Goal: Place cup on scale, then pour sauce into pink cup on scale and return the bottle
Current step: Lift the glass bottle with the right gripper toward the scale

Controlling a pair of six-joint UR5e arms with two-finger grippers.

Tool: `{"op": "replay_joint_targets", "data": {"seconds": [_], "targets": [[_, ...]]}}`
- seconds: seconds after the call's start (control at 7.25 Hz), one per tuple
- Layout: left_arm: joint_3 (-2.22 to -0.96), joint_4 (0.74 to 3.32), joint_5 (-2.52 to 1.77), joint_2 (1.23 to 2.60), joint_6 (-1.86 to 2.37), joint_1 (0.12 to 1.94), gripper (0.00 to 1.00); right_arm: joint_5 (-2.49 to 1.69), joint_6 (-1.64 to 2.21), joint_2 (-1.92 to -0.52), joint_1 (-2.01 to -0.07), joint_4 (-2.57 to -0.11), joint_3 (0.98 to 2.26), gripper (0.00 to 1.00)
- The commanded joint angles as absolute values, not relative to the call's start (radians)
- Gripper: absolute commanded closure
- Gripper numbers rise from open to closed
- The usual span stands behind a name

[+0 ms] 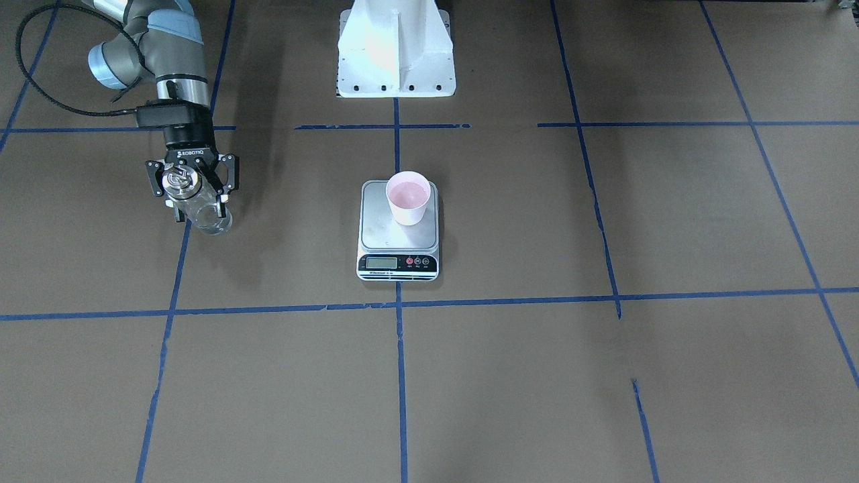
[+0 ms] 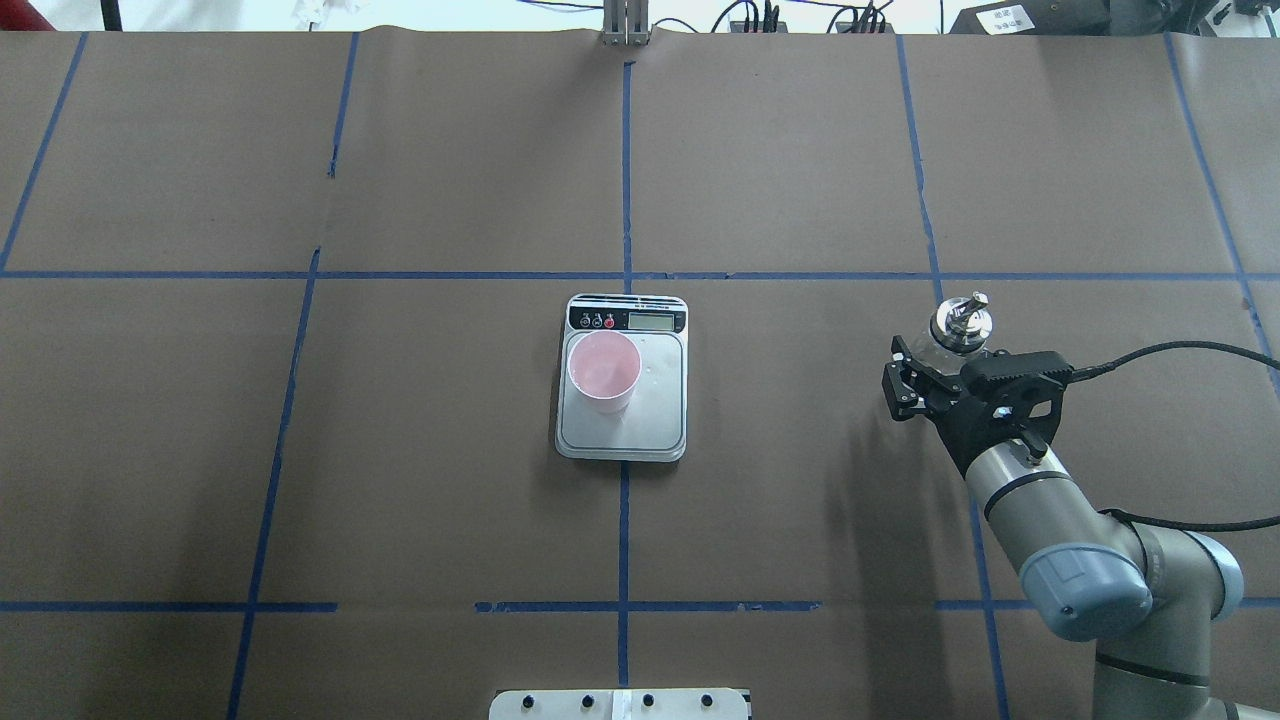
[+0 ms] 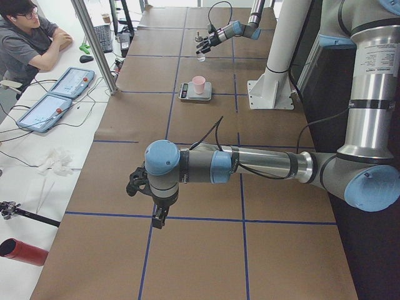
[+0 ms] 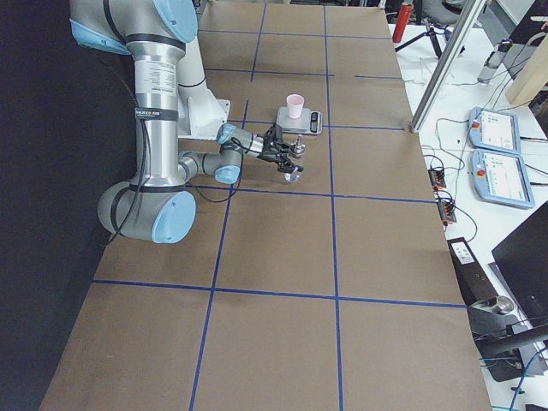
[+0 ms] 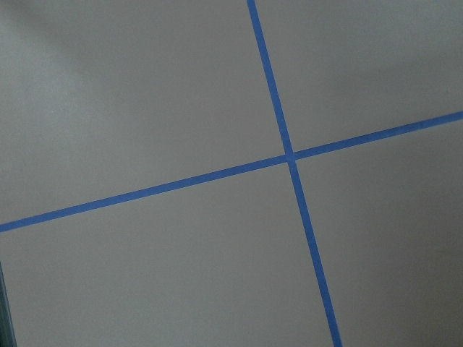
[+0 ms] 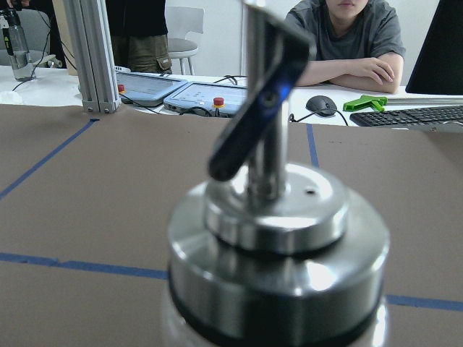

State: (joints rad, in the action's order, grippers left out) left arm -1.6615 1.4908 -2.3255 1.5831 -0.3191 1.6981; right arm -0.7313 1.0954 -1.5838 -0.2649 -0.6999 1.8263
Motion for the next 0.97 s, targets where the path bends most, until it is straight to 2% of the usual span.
{"op": "replay_joint_targets", "data": {"seconds": [0.0, 0.28, 0.55, 0.83], "targets": [[-1.663, 1.493, -2.326, 1.583, -0.319, 1.698, 0.0, -0.739, 0.988, -1.54, -0.282, -0.701, 1.845, 1.0], [-1.663, 1.494, -2.326, 1.583, -0.319, 1.683, 0.0, -0.744, 0.91, -1.424, -0.308, -0.713, 1.807, 1.0], [-1.661, 1.496, -2.326, 1.583, -0.319, 1.672, 0.0, -0.738, 0.812, -1.413, -0.302, -0.799, 1.801, 1.0], [-1.661, 1.496, -2.326, 1.583, -0.319, 1.664, 0.0, -0.745, 0.762, -1.326, -0.305, -0.808, 1.79, 1.0]]}}
